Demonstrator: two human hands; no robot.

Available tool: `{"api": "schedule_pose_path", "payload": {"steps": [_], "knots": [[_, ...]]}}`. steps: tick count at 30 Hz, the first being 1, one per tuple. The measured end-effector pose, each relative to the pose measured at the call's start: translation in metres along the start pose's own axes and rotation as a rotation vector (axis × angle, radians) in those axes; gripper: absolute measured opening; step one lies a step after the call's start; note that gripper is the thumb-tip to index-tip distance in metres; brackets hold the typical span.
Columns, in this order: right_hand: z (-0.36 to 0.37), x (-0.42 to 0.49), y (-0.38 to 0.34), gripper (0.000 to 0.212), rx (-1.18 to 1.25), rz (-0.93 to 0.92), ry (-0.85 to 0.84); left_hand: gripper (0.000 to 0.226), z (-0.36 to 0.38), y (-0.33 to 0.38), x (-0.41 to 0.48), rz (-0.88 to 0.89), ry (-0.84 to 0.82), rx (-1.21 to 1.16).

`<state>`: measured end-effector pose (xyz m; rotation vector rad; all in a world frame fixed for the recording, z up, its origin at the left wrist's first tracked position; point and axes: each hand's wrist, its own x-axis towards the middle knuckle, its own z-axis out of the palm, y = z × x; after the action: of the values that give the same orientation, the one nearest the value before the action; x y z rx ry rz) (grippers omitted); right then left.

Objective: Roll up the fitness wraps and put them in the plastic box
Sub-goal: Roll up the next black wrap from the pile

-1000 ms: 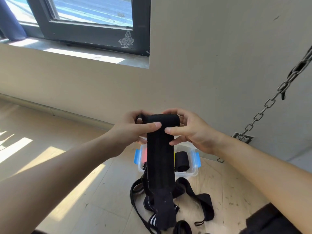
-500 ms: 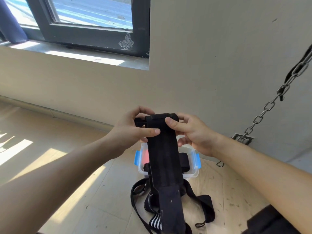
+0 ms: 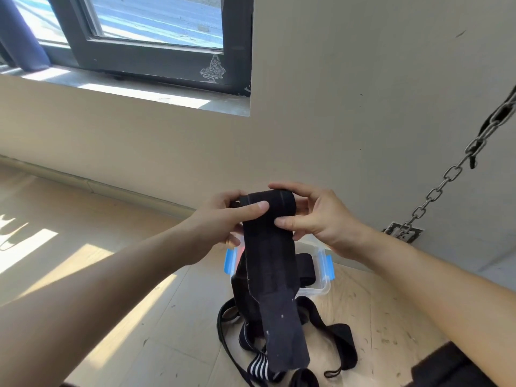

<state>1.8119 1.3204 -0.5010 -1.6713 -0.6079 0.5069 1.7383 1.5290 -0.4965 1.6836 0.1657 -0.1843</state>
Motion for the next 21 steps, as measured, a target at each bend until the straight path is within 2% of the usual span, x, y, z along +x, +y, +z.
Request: {"api": "schedule_pose_path", "payload": {"steps": [2, 5, 10, 15, 18, 21], "knots": [[-0.0029, -0.0015, -0.0032, 0.055, 0.001, 0.056, -0.039, 0.049, -0.0012, 0.0002, 0.0007, 0.023, -0.003, -0.008], [-0.0050, -0.0015, -0.0092, 0.035, 0.031, 0.143, -0.124, 0.048, -0.0034, -0.0002, 0.0024, 0.062, 0.009, 0.013], [-0.0028, -0.0002, -0.0092, 0.053, 0.087, 0.222, -0.141, 0.050, -0.0026, -0.0021, 0.0042, 0.132, 0.051, 0.002], [-0.0010, -0.0005, -0.0090, 0.042, 0.165, 0.163, -0.117, 0.053, -0.0026, -0.0023, 0.0040, 0.189, 0.070, -0.013], [0.0005, -0.0014, -0.0097, 0.040, 0.217, 0.124, -0.093, 0.058, -0.0050, 0.0012, 0.0027, 0.108, 0.037, -0.066], [0.0010, -0.0021, -0.0100, 0.040, 0.257, 0.088, -0.068, 0.050, -0.0057, 0.0021, 0.0002, 0.014, -0.058, -0.010]]}}
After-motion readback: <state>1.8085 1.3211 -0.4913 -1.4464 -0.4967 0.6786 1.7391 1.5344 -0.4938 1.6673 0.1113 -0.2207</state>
